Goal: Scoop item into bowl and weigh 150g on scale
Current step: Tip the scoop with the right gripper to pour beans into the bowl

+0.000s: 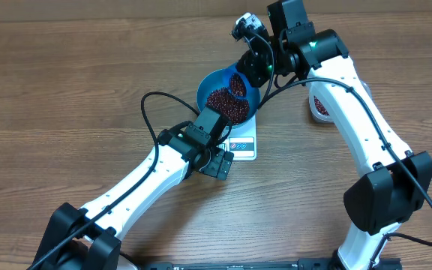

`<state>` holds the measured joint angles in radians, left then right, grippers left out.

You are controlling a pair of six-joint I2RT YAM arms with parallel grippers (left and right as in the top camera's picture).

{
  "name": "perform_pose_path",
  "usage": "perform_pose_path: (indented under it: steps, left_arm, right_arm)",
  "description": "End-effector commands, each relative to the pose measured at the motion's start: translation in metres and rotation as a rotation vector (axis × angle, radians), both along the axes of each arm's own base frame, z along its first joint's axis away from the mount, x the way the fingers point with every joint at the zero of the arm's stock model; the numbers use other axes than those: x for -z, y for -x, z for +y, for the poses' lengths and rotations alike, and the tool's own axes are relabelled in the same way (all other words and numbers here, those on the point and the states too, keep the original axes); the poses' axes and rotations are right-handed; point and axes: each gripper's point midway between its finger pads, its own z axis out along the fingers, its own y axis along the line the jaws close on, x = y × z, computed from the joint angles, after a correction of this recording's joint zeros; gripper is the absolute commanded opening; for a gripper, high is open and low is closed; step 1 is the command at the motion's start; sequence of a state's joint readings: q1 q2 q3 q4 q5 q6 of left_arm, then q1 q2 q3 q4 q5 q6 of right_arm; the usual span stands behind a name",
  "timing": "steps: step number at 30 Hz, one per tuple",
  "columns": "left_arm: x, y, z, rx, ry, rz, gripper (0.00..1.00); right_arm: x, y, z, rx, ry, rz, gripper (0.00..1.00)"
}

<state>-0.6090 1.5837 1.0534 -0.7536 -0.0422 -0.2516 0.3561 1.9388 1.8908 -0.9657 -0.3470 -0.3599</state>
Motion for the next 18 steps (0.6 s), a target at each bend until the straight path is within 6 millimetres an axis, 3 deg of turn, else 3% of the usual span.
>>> perform_pose_path:
  steps: [1,6,18]
  left_arm:
    - [-0.001,0.001,0.000,0.023,-0.010,-0.013,0.99]
    - [-0.001,0.001,0.000,0.022,-0.010,-0.013,0.99]
    - [-0.001,0.001,0.000,0.022,-0.011,-0.012,1.00]
  right_arm:
    - [-0.025,-0.004,0.004,-0.012,-0.019,-0.076,0.04]
    - [-0.039,-0.002,0.002,-0.010,-0.020,-0.114,0.04]
    - [-0.039,-0.002,0.002,-0.008,-0.019,-0.115,0.04]
